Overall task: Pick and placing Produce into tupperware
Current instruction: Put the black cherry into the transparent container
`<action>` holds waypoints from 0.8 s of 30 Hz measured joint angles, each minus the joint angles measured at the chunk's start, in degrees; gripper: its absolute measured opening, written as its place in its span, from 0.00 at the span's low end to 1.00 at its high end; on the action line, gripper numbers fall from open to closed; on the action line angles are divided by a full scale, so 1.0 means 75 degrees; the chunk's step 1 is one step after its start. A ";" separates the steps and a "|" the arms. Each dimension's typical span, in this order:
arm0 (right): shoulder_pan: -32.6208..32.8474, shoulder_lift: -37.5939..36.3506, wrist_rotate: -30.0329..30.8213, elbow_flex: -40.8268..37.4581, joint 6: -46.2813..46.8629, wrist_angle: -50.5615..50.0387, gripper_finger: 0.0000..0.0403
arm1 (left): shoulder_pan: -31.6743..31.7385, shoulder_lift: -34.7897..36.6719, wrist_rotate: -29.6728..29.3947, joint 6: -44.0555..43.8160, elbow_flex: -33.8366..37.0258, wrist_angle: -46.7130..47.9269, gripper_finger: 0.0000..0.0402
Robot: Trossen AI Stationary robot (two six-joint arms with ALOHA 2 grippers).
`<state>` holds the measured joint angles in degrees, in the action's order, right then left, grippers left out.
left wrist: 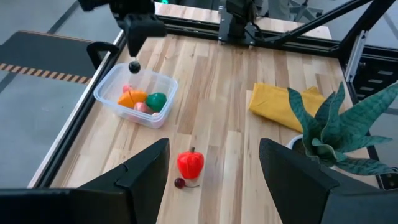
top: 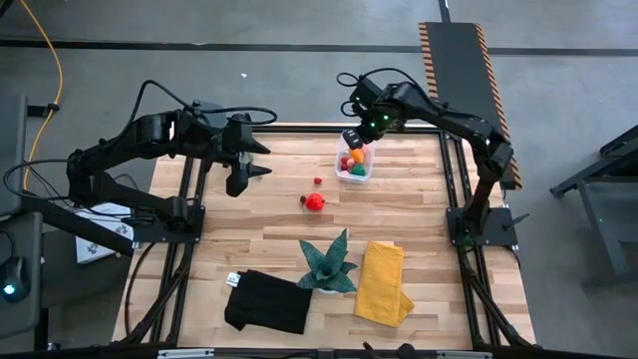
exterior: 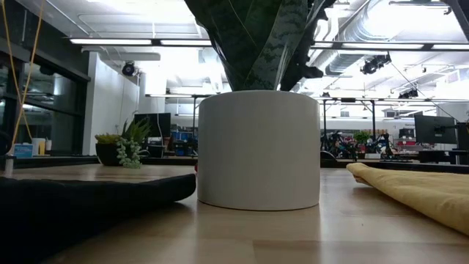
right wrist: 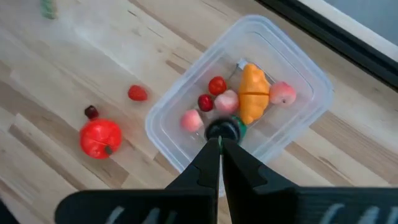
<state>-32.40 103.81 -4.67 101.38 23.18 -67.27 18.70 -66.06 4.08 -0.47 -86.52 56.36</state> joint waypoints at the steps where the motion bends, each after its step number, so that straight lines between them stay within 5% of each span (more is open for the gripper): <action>1: 0.0000 0.0070 0.0000 0.0000 -0.0022 -0.0010 0.00 | 0.0000 0.0000 0.0000 0.0000 0.0000 0.0000 0.59; 24: -0.0071 0.1368 -0.0417 -0.0006 -0.0242 0.0119 0.00 | 0.0000 0.0000 -0.0003 -0.0003 0.0000 -0.0009 0.59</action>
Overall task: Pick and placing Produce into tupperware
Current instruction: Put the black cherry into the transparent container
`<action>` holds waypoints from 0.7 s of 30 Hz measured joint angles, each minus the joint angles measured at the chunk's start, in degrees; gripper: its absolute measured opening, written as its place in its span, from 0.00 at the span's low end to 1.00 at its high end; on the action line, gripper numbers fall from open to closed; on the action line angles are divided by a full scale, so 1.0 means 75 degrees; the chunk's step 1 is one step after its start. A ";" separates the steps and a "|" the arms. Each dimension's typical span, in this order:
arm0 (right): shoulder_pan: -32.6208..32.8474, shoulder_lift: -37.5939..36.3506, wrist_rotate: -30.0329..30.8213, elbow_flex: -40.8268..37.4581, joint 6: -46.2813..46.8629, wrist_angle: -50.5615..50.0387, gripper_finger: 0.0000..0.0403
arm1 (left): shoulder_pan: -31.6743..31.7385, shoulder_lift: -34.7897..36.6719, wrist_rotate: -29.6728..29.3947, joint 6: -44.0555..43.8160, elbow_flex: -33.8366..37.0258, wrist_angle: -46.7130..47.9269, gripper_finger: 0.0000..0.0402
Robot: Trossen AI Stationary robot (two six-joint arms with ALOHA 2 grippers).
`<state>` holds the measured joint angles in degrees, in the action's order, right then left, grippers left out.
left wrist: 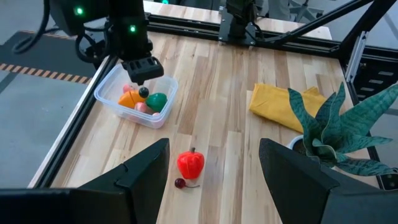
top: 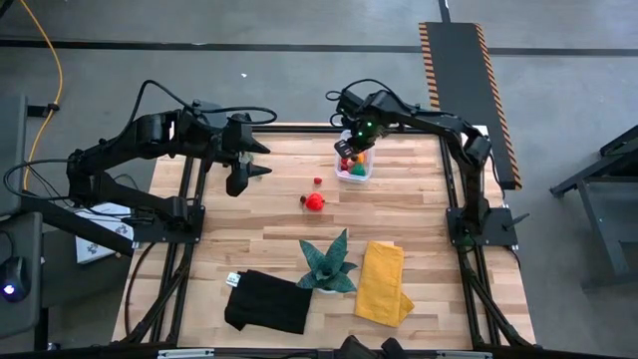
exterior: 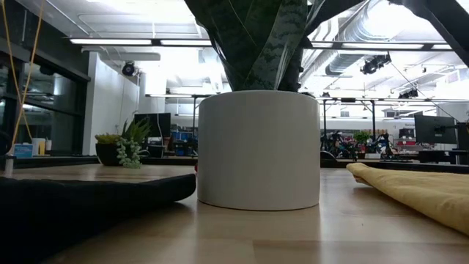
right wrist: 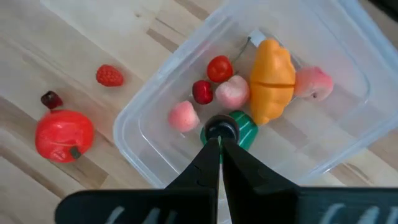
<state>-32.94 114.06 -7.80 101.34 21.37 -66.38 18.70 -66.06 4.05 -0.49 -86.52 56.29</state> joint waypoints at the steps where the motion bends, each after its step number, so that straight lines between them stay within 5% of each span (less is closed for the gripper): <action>1: -0.0008 0.0037 -0.0003 0.0000 0.0003 -0.0021 0.00 | 0.0000 0.0000 0.0000 -0.0001 0.0000 0.0000 0.59; 21: -0.0025 0.0163 0.0026 -0.0003 0.0000 -0.0030 0.00 | 0.0000 0.0000 0.0000 -0.0013 0.0000 0.0006 0.59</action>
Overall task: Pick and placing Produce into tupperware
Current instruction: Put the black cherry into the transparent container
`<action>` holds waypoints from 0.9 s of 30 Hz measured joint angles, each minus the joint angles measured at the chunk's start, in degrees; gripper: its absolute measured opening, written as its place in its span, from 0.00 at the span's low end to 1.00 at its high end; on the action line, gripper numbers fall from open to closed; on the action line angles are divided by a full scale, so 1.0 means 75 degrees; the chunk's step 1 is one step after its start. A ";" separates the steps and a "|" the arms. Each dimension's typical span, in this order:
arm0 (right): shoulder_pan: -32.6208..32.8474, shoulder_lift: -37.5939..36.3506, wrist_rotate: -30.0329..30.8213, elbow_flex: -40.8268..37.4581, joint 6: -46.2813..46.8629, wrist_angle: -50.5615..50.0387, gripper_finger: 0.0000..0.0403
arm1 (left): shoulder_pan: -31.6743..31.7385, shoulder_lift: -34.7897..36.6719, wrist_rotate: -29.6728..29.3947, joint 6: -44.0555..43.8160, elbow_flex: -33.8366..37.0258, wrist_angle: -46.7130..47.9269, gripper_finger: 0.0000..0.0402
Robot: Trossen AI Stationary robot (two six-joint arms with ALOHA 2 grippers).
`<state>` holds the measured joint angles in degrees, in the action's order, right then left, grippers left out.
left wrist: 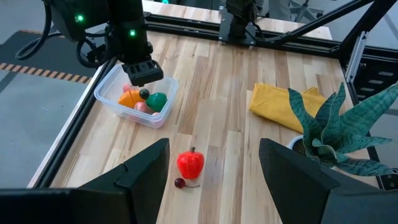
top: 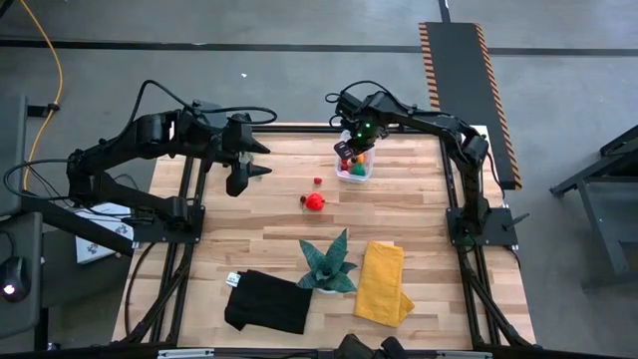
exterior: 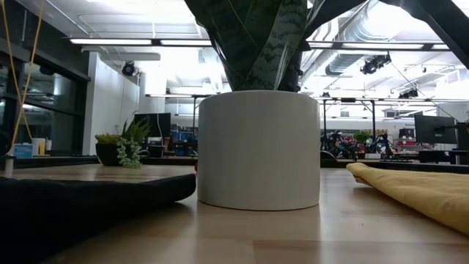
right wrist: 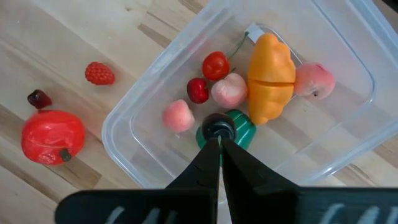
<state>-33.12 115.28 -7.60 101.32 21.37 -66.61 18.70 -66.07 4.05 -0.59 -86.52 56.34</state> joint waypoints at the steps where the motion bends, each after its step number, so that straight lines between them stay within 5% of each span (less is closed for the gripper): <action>1: 0.0000 0.0000 0.0001 0.0000 0.0000 0.0000 0.00 | 0.0000 0.0000 0.0000 -0.0027 0.0000 0.0000 0.59; 27: 0.0000 0.0000 0.0016 0.0000 -0.0040 0.0000 0.00 | 0.0000 -0.0002 -0.0002 -0.0165 0.0000 0.0003 0.59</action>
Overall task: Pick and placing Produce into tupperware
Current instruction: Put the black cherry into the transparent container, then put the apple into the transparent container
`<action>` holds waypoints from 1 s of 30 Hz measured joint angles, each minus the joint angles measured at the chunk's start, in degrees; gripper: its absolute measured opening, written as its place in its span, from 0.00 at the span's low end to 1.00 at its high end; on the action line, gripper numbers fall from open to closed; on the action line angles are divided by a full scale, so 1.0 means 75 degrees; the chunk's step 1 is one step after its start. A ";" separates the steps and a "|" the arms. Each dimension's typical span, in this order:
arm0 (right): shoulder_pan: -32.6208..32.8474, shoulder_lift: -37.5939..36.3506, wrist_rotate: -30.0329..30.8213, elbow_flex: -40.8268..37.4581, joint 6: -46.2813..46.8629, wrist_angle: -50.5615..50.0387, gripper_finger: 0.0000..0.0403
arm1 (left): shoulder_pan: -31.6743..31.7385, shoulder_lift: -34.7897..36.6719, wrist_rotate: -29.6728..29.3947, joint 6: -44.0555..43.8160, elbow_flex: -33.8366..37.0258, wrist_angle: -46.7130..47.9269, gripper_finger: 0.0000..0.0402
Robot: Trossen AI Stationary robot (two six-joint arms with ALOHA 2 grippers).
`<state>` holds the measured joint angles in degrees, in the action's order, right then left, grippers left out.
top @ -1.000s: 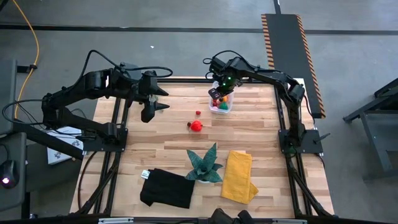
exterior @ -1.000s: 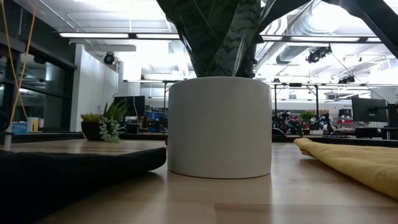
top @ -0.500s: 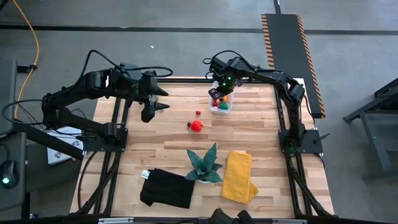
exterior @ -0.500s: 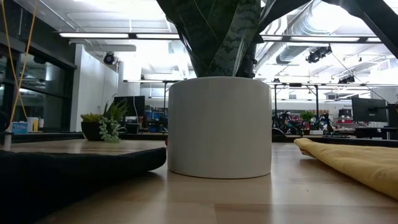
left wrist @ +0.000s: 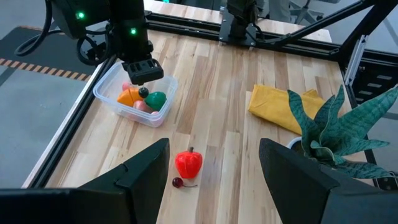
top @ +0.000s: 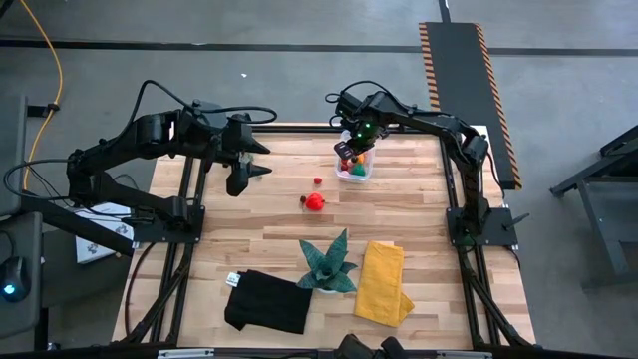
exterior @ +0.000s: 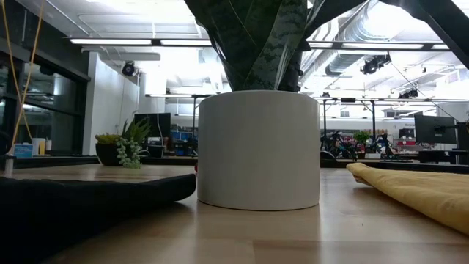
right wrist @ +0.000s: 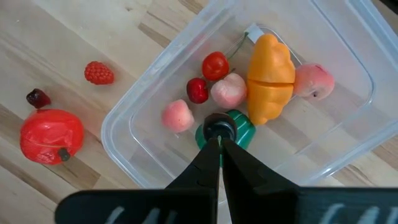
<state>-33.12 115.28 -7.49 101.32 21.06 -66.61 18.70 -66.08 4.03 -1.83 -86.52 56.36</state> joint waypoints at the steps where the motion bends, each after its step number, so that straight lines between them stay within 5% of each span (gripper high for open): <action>1: 0.0000 0.0000 0.0000 0.0000 0.0003 0.0000 0.00 | 0.0000 0.0000 0.0000 0.0000 0.0000 0.0000 0.59; 10: 0.0000 0.0000 -0.0012 0.0000 -0.0020 0.0009 0.01 | 0.0001 0.0000 0.0000 0.0000 0.0000 0.0000 0.59; 21: 0.0020 0.0000 0.0052 0.0000 -0.0062 0.0114 0.27 | 0.0000 0.0000 0.0000 0.0000 0.0000 0.0000 0.59; 30: 0.0020 0.0000 0.0058 0.0000 -0.0071 0.0128 0.28 | 0.0000 0.0000 0.0000 0.0003 0.0000 0.0000 0.59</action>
<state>-32.97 115.28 -7.05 101.32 20.53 -65.65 18.70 -66.08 4.03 -1.80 -86.52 56.36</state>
